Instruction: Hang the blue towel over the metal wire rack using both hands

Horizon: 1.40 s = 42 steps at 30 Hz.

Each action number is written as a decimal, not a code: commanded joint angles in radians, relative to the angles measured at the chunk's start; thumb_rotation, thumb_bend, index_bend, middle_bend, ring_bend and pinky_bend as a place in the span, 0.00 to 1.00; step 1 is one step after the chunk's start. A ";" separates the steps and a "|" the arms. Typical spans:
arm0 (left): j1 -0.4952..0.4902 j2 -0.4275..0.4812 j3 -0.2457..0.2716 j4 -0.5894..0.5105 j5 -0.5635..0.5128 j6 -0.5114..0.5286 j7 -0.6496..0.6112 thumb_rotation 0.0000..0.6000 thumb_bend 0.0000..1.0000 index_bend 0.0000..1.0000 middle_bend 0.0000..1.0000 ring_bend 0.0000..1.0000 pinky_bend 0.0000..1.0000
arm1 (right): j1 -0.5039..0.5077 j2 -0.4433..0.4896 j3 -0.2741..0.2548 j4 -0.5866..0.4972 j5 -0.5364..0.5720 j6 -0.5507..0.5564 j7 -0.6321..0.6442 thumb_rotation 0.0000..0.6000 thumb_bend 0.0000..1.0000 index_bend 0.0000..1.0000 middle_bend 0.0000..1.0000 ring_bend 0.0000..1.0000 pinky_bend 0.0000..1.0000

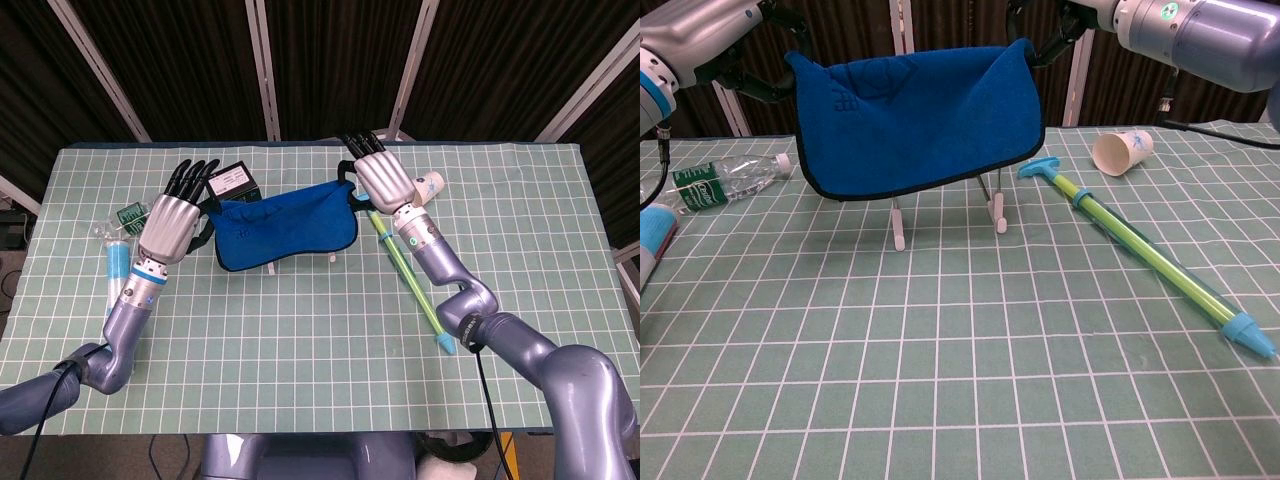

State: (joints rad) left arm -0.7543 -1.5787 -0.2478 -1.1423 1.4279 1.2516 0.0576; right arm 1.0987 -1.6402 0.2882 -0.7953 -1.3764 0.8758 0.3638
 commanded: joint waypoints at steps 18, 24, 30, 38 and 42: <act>-0.042 -0.104 0.008 0.168 -0.028 -0.073 -0.064 1.00 0.55 0.82 0.00 0.00 0.00 | 0.034 -0.122 -0.045 0.253 -0.020 -0.066 0.123 1.00 0.40 0.64 0.03 0.00 0.00; -0.049 -0.124 0.013 0.191 -0.032 -0.088 -0.071 1.00 0.55 0.82 0.00 0.00 0.00 | 0.034 -0.140 -0.054 0.294 -0.023 -0.076 0.147 1.00 0.40 0.64 0.03 0.00 0.00; -0.058 -0.146 0.015 0.215 -0.035 -0.101 -0.079 1.00 0.55 0.82 0.00 0.00 0.00 | 0.033 -0.152 -0.065 0.324 -0.028 -0.085 0.163 1.00 0.40 0.64 0.03 0.00 0.00; -0.060 -0.162 0.021 0.244 -0.037 -0.111 -0.087 1.00 0.54 0.82 0.00 0.00 0.00 | 0.033 -0.166 -0.076 0.351 -0.036 -0.086 0.180 1.00 0.39 0.65 0.03 0.00 0.00; -0.058 -0.169 0.023 0.257 -0.044 -0.120 -0.093 1.00 0.55 0.82 0.00 0.00 0.00 | 0.033 -0.176 -0.081 0.364 -0.036 -0.095 0.182 1.00 0.39 0.65 0.03 0.00 0.00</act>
State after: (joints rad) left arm -0.8124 -1.7467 -0.2253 -0.8870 1.3852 1.1335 -0.0339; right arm 1.1315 -1.8148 0.2085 -0.4324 -1.4119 0.7816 0.5451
